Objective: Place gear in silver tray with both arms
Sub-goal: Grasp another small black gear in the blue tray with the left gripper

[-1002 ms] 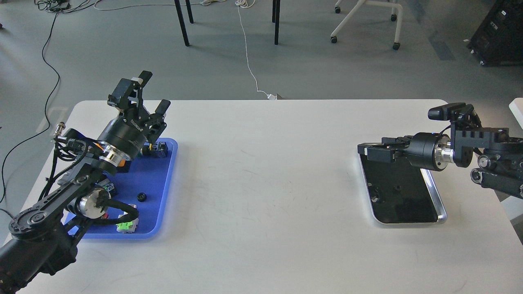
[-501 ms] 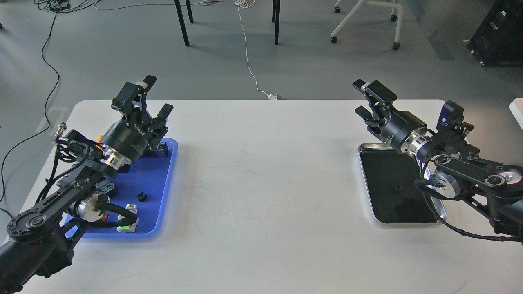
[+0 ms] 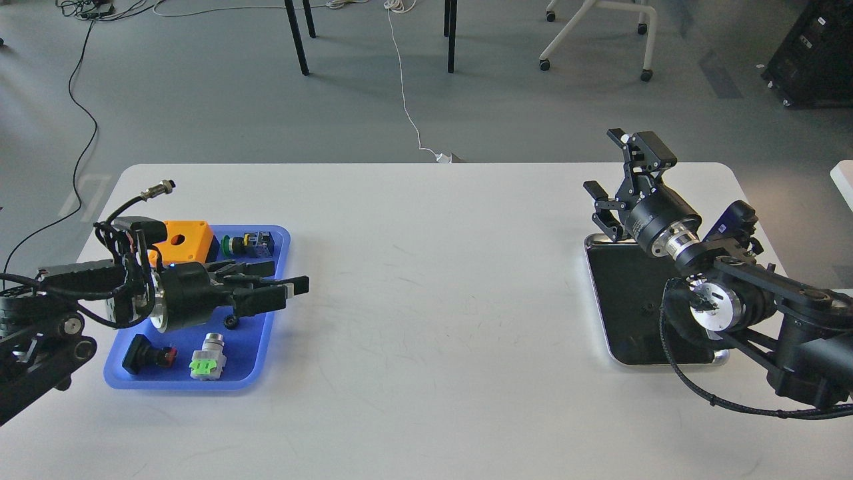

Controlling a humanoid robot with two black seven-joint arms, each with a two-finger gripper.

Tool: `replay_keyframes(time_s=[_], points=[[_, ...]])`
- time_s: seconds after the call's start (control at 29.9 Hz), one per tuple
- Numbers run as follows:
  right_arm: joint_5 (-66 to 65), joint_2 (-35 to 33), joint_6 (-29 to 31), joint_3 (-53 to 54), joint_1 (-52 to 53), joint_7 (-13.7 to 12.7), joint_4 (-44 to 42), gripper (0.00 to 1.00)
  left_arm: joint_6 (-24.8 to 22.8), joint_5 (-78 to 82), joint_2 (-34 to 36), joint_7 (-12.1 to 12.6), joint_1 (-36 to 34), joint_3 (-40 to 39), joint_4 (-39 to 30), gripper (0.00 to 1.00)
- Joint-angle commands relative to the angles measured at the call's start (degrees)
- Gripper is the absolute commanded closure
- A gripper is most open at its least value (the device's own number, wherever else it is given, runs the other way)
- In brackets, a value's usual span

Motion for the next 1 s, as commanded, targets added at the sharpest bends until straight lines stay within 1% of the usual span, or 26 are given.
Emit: replay_keyframes(time_s=[0.0,0.17,0.27,0.33,0.43,0.47,0.97], points=[[-0.09,0.57,0.05,-0.06,-0.06,-0.01,0.02,0.03,-0.02,11.8,2.19,0.0,-5.04,4.86,-0.18,0.02],[-0.18,1.0,0.05,-0.06,-0.06,-0.01,0.02,0.03,-0.11,11.8,2.8,0.0,-12.86,14.96,0.96,0.06],[-0.18,1.01,0.05,-0.06,-0.06,-0.01,0.02,0.03,-0.02,11.8,2.37,0.0,-15.5,18.49,3.15,0.11],[-0.18,0.92,0.05,-0.06,-0.06,-0.01,0.02,0.03,-0.02,11.8,1.92,0.0,-15.95,19.46,4.82,0.18],[-0.26,0.92,0.05,-0.15,-0.15,-0.01,0.02,0.03,0.06,11.8,1.05,0.0,-15.95,19.9,6.58,0.35],[-0.26,0.92,0.05,-0.15,-0.15,-0.01,0.11,0.03,0.24,11.8,0.96,0.0,-15.86,19.9,7.11,0.4],[-0.62,0.57,0.05,-0.15,-0.32,-0.01,0.19,0.03,0.5,11.8,0.78,0.0,-15.16,21.22,8.7,0.4]])
